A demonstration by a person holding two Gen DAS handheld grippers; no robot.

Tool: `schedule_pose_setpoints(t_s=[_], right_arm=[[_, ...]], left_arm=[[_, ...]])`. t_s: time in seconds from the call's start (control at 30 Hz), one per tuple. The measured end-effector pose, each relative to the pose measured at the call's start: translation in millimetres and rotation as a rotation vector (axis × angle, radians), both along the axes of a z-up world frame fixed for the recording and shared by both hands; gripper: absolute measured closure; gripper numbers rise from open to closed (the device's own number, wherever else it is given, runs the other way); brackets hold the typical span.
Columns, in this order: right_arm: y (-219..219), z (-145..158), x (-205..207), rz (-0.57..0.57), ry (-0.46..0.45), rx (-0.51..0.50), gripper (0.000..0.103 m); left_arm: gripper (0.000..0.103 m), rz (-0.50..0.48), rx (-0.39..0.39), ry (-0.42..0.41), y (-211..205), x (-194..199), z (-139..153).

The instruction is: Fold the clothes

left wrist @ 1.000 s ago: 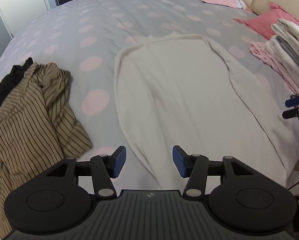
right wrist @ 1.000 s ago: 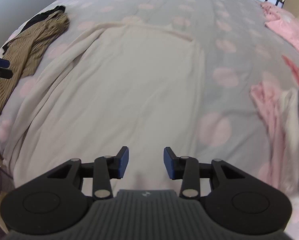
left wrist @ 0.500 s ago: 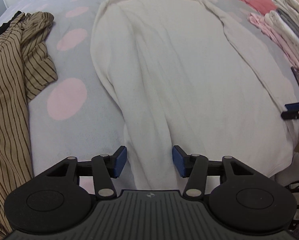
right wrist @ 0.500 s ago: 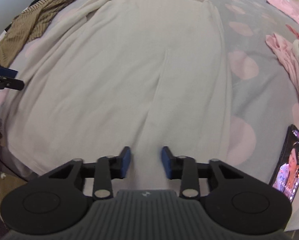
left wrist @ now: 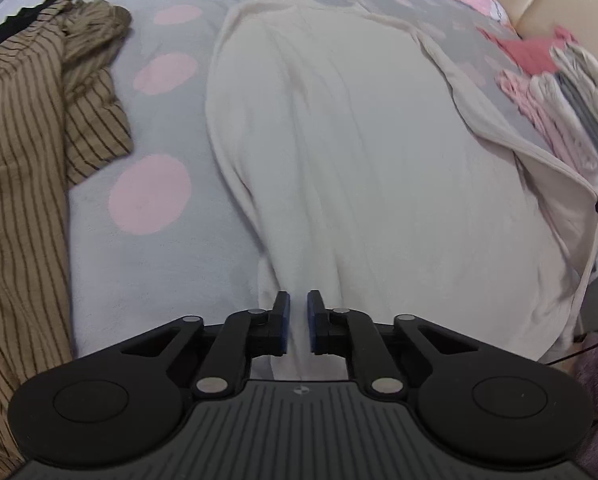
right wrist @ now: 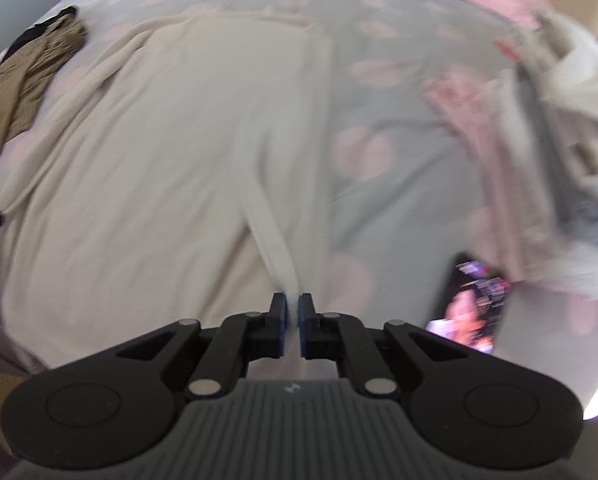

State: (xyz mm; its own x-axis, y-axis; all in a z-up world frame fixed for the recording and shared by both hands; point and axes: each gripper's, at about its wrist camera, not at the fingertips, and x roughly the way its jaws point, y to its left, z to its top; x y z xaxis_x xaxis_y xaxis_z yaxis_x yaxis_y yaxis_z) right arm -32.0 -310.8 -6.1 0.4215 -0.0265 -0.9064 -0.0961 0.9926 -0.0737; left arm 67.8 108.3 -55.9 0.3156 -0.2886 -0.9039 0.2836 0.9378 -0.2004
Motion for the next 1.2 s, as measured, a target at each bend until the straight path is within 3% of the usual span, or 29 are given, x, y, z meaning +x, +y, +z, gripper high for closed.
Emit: schedule_pose_setpoints(t_s=[0.17, 0.27, 0.33, 0.37, 0.5, 0.57, 0.6, 0.67, 0.77, 0.93, 1.0, 1.1, 1.2], right_arm=[[-54, 20, 17, -0.102, -0.028, -0.140, 0.096], [-73, 18, 29, -0.135, -0.049, -0.289, 0.096], [-81, 12, 36, -0.147, -0.036, -0.328, 0.096], [-84, 8, 38, -0.152, -0.024, -0.328, 0.096], [-85, -5, 42, -0.131, 0.015, -0.336, 0.095], [-84, -9, 42, -0.123, 0.023, -0.327, 0.094], [-85, -9, 41, -0.124, 0.024, -0.323, 0.090], [-88, -7, 39, -0.134, 0.019, -0.306, 0.074], [-89, -1, 32, -0.157, -0.003, -0.259, 0.070], [-80, 7, 26, -0.170, -0.041, -0.196, 0.061], [-71, 9, 25, -0.144, -0.046, -0.187, 0.060], [-56, 9, 24, -0.095, -0.050, -0.178, 0.060], [-40, 10, 24, -0.040, -0.055, -0.181, 0.060]], left_arm=[[0.100, 0.071, -0.044, -0.016, 22, 15, 24], [0.100, 0.103, -0.060, -0.021, 28, 20, 25], [0.100, 0.093, -0.064, -0.009, 26, 21, 20], [0.098, 0.087, -0.066, -0.003, 25, 22, 18], [0.071, 0.040, -0.049, 0.018, 12, 17, 6], [0.062, 0.016, -0.038, 0.023, 6, 13, 0], [0.060, 0.004, -0.032, 0.031, 3, 12, -3], [0.059, -0.019, -0.020, 0.047, -4, 8, -9], [0.059, -0.055, 0.014, 0.068, -14, 3, -20], [0.063, -0.067, 0.083, 0.068, -23, 0, -31], [0.082, -0.069, 0.067, 0.076, -22, 0, -32], [0.093, -0.078, 0.066, 0.067, -21, -2, -28], [0.095, -0.050, 0.043, 0.055, -14, -3, -19]])
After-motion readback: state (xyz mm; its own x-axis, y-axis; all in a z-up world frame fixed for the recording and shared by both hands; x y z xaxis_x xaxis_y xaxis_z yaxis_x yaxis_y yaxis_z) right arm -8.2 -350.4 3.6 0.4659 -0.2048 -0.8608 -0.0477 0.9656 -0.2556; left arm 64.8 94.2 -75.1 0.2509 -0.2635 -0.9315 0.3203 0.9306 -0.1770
